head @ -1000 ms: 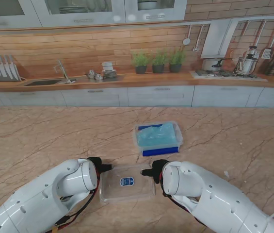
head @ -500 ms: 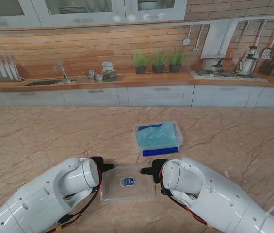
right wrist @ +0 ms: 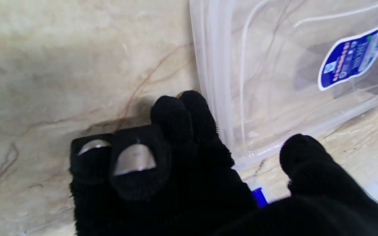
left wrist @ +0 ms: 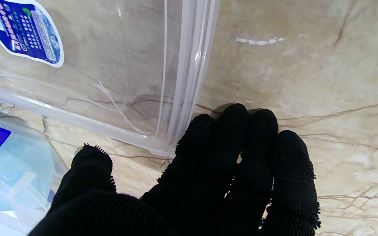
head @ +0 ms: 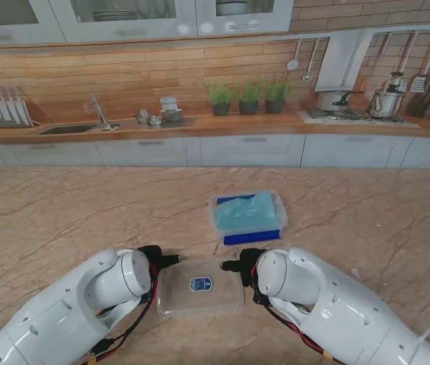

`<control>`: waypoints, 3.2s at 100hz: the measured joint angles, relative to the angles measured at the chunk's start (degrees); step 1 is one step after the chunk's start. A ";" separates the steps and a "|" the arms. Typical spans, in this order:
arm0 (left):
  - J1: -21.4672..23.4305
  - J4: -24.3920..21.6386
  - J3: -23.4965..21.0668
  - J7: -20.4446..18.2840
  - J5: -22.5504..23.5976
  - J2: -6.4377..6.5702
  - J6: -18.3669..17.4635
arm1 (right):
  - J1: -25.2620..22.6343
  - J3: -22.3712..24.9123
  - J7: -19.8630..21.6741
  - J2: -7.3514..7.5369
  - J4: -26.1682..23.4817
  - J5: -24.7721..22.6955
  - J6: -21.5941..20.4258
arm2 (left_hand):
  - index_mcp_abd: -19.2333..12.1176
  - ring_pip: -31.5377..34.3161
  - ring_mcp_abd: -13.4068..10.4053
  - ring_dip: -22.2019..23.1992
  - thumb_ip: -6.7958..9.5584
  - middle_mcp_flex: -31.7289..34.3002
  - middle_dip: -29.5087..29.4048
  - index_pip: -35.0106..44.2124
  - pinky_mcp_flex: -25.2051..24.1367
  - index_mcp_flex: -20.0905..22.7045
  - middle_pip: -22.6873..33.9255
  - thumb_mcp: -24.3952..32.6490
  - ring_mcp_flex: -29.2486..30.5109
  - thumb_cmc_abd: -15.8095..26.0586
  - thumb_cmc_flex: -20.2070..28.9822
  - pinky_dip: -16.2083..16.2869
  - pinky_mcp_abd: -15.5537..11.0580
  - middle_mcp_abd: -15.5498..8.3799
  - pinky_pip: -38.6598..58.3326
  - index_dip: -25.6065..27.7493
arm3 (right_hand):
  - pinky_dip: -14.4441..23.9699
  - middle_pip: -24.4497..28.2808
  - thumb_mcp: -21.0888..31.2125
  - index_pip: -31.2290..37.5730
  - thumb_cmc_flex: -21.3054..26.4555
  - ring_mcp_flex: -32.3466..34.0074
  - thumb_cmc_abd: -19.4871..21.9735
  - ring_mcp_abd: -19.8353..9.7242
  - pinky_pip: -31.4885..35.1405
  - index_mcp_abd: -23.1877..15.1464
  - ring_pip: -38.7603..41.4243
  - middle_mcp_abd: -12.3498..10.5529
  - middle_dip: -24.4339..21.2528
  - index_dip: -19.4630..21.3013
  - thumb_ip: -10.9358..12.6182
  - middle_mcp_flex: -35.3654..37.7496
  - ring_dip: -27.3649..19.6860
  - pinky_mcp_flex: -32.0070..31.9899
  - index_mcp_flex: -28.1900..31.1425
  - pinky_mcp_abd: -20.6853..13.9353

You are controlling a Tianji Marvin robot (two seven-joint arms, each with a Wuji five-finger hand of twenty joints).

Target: Fold the bubble film and place it into the plastic crate

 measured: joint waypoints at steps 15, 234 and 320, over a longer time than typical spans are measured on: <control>1.45 -0.57 -1.65 0.04 0.08 -0.12 -1.11 | -1.21 1.86 -0.61 -0.32 -0.10 1.50 -0.02 | 0.00 0.00 0.00 0.00 0.00 0.02 -0.15 -0.65 0.16 -0.01 0.00 0.00 0.20 0.00 0.00 0.00 0.08 0.00 0.08 -0.10 | 0.00 -0.01 0.00 -0.99 0.00 0.00 0.00 0.06 0.00 0.46 0.00 0.10 -0.01 -0.70 0.00 0.00 -0.01 0.01 0.00 0.00; 13.99 -12.11 -16.31 1.95 1.78 -0.42 -9.23 | -4.67 9.89 1.27 0.94 -7.53 1.15 -3.72 | 2.37 -3.51 0.62 -2.66 0.00 0.01 -4.32 -3.38 0.01 -0.02 -6.64 0.00 -0.13 0.00 0.09 -0.52 0.59 1.41 -0.63 -2.02 | -0.02 -0.17 0.01 -5.68 0.00 0.00 0.00 0.88 0.00 2.49 0.00 1.00 -0.04 -1.95 -0.01 0.00 -0.49 0.02 -0.01 0.48; 2.52 -7.38 -14.89 0.92 -5.99 -0.98 -8.88 | 5.19 10.10 4.61 0.97 -2.56 5.14 -5.35 | 3.81 -4.04 1.79 -2.66 0.00 -0.01 -4.33 -4.10 0.01 -0.03 -7.04 0.01 -0.14 0.00 0.25 -0.39 2.03 2.82 -0.67 -2.05 | -0.02 -0.43 0.01 -5.92 0.00 0.00 0.00 1.29 0.00 2.85 0.00 1.37 -0.04 -1.72 -0.01 0.00 -0.49 0.04 0.31 0.96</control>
